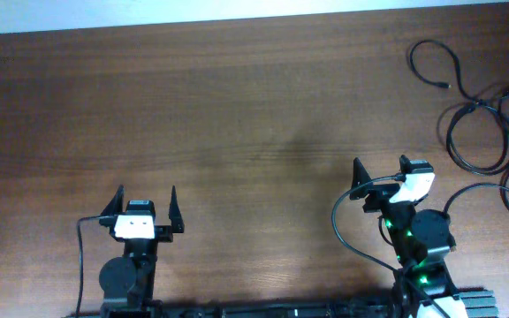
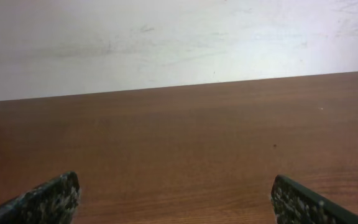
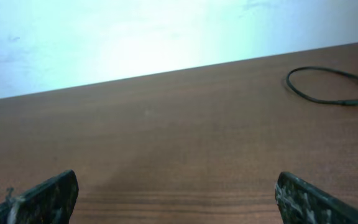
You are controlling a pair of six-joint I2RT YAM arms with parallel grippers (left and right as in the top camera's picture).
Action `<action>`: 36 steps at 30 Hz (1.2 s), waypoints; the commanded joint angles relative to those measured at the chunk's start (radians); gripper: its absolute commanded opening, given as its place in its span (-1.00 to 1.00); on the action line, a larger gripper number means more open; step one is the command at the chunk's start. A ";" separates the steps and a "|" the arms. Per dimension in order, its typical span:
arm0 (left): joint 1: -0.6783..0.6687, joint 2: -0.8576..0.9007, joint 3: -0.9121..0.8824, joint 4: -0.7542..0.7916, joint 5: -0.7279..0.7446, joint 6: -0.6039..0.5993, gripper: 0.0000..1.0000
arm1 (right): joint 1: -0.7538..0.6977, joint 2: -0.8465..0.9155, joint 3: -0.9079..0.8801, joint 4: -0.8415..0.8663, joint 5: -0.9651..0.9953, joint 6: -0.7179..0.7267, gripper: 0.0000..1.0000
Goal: Untangle cables
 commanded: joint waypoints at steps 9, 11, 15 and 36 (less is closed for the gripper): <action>0.006 -0.007 -0.002 -0.006 0.005 -0.013 0.97 | -0.003 -0.186 -0.012 -0.154 -0.006 0.009 0.98; 0.006 -0.007 -0.002 -0.006 0.005 -0.013 0.97 | -0.003 -0.225 -0.012 -0.197 -0.006 0.009 0.98; 0.006 -0.007 -0.002 -0.006 0.005 -0.013 0.98 | -0.005 -0.320 -0.012 -0.309 -0.006 0.009 0.98; 0.006 -0.007 -0.002 -0.006 0.005 -0.013 0.98 | -0.116 -0.564 -0.012 -0.486 0.004 -0.085 0.98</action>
